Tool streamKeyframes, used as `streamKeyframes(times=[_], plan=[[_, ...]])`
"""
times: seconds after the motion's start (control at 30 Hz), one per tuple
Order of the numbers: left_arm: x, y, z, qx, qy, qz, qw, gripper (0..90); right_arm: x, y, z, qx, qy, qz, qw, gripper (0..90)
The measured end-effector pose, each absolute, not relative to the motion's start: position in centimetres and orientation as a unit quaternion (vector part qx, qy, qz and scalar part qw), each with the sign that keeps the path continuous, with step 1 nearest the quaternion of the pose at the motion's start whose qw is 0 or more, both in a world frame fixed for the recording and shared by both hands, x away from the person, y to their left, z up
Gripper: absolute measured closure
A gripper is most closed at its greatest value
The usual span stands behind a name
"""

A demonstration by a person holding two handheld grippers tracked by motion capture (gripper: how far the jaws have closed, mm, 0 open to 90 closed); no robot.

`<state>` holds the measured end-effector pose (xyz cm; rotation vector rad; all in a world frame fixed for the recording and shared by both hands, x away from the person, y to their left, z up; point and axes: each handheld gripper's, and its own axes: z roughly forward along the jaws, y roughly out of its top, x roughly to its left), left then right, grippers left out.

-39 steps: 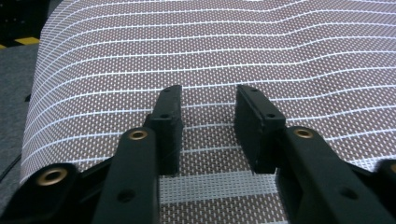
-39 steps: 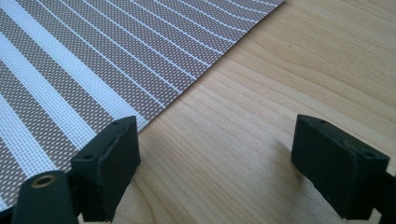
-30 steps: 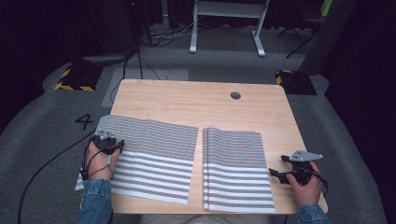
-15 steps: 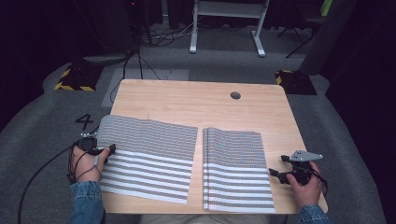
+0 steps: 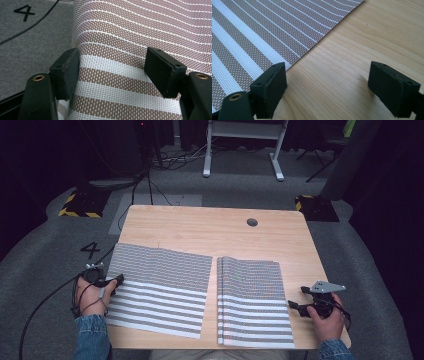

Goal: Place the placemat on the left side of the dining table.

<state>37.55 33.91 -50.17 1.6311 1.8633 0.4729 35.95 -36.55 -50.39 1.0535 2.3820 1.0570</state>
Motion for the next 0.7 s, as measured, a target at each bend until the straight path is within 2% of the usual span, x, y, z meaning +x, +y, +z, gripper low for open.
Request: streamKeyframes(times=[0.3, 0.57, 0.7], plan=[[37.5, 33.3, -50.0, 0.621, 0.699, 0.199, 0.292, 30.1, 36.0, -36.6, -50.4, 0.369, 0.836, 0.370, 0.164, 15.5], [37.2, 32.1, -49.7, 0.635, 0.686, 0.247, 0.256, 30.9, 36.0, -36.5, -50.4, 0.370, 0.835, 0.372, 0.165, 15.5], [36.9, 31.8, -49.6, 0.641, 0.681, 0.247, 0.253, 33.4, 36.0, -36.6, -50.4, 0.369, 0.836, 0.371, 0.165, 15.5]])
